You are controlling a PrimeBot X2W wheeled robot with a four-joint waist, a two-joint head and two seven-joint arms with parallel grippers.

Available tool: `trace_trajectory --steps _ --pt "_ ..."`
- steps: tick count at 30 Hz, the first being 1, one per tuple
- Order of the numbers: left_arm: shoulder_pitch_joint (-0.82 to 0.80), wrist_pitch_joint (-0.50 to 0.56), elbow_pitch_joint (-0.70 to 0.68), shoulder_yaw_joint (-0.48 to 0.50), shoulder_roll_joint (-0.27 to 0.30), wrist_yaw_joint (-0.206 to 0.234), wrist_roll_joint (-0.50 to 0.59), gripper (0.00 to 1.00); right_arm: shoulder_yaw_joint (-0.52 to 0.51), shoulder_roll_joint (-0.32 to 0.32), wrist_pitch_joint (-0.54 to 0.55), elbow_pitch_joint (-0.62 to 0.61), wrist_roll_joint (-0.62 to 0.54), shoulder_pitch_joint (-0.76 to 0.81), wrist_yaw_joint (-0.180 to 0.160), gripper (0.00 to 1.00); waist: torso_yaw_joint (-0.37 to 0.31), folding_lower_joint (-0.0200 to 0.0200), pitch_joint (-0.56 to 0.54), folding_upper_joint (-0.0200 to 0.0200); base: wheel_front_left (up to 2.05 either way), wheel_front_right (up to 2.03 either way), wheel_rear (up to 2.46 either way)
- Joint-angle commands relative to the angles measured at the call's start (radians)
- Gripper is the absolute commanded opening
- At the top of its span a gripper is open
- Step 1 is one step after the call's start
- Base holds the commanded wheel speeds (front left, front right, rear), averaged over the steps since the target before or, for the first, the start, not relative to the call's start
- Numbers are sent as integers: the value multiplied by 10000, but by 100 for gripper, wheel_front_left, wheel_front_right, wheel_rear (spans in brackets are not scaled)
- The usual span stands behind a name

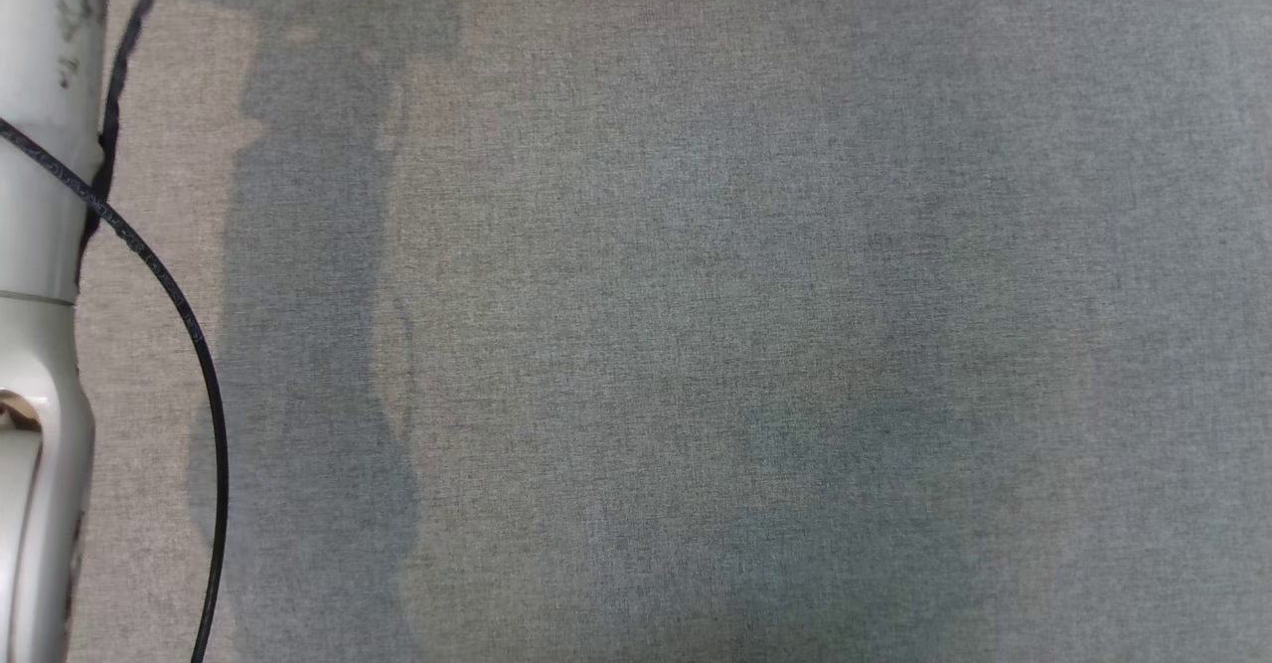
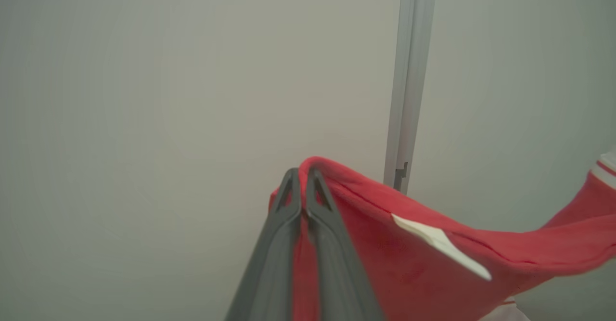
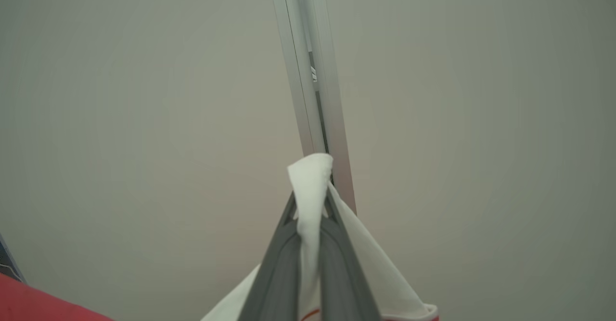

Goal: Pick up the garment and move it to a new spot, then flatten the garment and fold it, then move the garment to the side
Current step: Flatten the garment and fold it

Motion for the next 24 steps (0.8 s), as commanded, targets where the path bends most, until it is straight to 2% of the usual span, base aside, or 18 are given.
trace_trajectory --steps 1,6,12,20,23,24 --pt "60 63 340 -36 -3 -62 -133 0 126 38 -12 242 141 76 -1 0 -25 0 54 0 0 0 0" --pt "449 -169 1478 -175 -210 -158 -657 0 752 226 -223 960 639 644 -2 0 -29 0 113 0 0 0 0" --pt "1840 -524 1913 -377 -363 -171 -1726 0 1499 230 -482 821 1667 2260 -2 0 -60 0 -140 0 0 0 0" --pt "4829 -898 1361 -776 -280 -175 -2463 0 2205 -52 -720 -324 3096 5779 -1 0 -64 0 -1067 0 0 0 0" --pt "6012 -910 594 -519 -187 -176 -2307 0 2220 -274 -735 -1046 3431 7110 -1 0 -41 0 -1403 0 0 0 0" --pt "6869 -909 31 -243 -120 -176 -2133 0 2174 -367 -730 -1601 3504 8071 -1 0 -46 0 -1614 0 0 0 0"
